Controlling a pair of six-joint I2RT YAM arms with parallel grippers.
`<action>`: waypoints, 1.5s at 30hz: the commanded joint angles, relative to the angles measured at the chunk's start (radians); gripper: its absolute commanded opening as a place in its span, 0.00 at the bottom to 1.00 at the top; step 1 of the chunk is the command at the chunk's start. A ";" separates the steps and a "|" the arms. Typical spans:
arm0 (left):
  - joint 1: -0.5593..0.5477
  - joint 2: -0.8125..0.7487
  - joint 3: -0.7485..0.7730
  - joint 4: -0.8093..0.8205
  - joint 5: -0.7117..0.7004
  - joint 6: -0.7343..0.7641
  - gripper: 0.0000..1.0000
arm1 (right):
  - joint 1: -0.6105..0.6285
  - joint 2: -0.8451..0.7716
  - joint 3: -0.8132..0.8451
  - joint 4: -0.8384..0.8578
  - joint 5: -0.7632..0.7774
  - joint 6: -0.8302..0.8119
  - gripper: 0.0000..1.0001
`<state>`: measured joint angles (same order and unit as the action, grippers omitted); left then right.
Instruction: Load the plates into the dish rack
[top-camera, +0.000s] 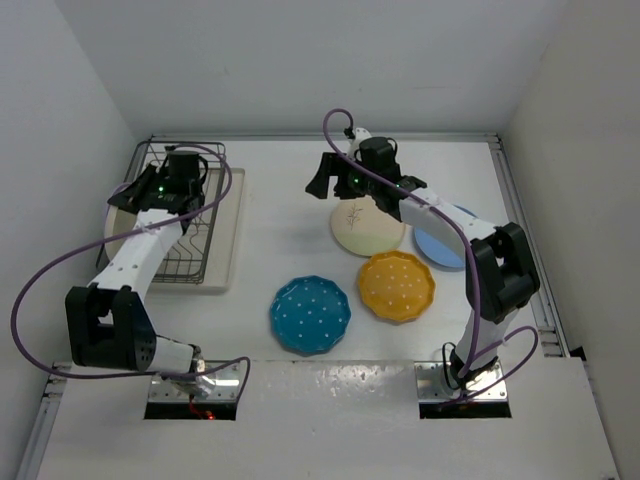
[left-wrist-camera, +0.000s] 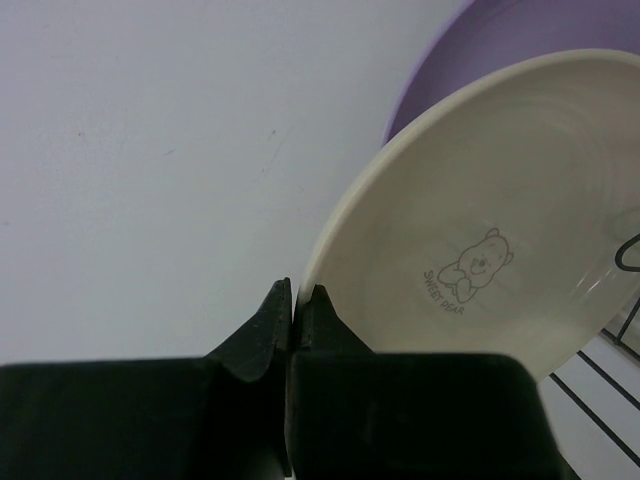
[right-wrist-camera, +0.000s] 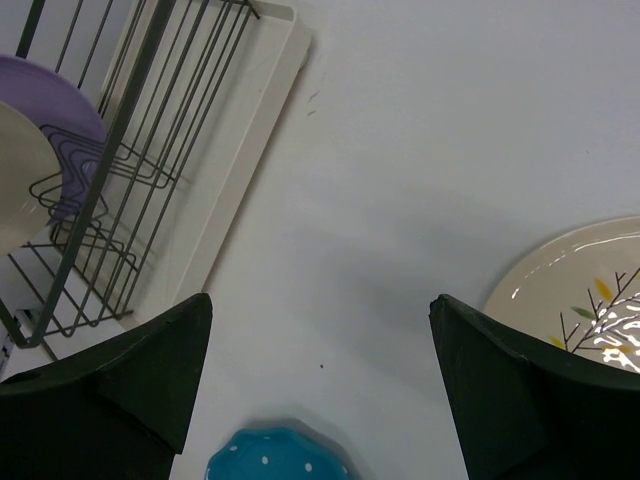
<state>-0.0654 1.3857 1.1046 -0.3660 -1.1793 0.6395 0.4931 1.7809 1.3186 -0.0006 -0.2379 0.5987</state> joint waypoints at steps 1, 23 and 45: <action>0.004 0.097 -0.017 -0.007 0.143 -0.178 0.00 | -0.004 -0.038 0.004 0.037 0.006 0.007 0.90; -0.036 0.240 0.067 -0.096 -0.278 -0.695 0.00 | -0.004 -0.029 0.021 0.025 -0.005 0.004 0.90; -0.036 0.152 0.198 -0.160 -0.168 -0.566 1.00 | -0.017 -0.074 -0.039 0.044 0.003 -0.002 0.92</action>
<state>-0.1097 1.6081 1.2633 -0.5491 -1.3560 0.0410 0.4808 1.7584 1.2827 -0.0006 -0.2363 0.6022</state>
